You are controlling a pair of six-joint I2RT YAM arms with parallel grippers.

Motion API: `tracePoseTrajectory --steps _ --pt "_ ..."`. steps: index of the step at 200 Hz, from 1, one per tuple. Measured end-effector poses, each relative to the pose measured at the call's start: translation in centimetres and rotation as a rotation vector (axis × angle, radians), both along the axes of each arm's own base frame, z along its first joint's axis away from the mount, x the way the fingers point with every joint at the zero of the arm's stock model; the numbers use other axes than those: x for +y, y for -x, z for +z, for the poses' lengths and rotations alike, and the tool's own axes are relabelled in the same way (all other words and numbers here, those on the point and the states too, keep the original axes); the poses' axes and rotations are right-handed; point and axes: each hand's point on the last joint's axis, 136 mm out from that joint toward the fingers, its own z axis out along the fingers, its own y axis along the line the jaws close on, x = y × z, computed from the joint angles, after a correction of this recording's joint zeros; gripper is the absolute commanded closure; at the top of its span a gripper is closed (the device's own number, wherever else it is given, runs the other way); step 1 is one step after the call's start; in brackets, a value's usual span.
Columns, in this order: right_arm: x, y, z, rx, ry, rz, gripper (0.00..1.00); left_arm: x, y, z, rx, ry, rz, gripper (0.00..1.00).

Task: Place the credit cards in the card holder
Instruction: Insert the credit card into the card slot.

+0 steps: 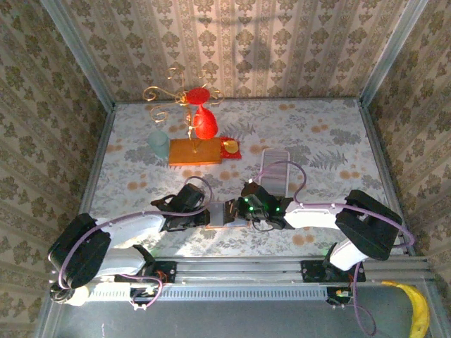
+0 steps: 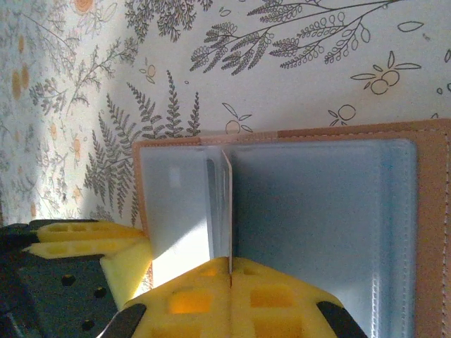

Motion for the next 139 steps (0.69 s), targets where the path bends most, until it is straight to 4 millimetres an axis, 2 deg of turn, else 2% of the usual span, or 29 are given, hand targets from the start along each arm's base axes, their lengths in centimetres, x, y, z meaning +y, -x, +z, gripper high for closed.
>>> tracePoseTrajectory --steps 139 --pt "0.46 0.14 0.02 0.025 -0.059 -0.044 1.0 0.03 0.02 -0.02 0.0 0.0 0.001 0.83"
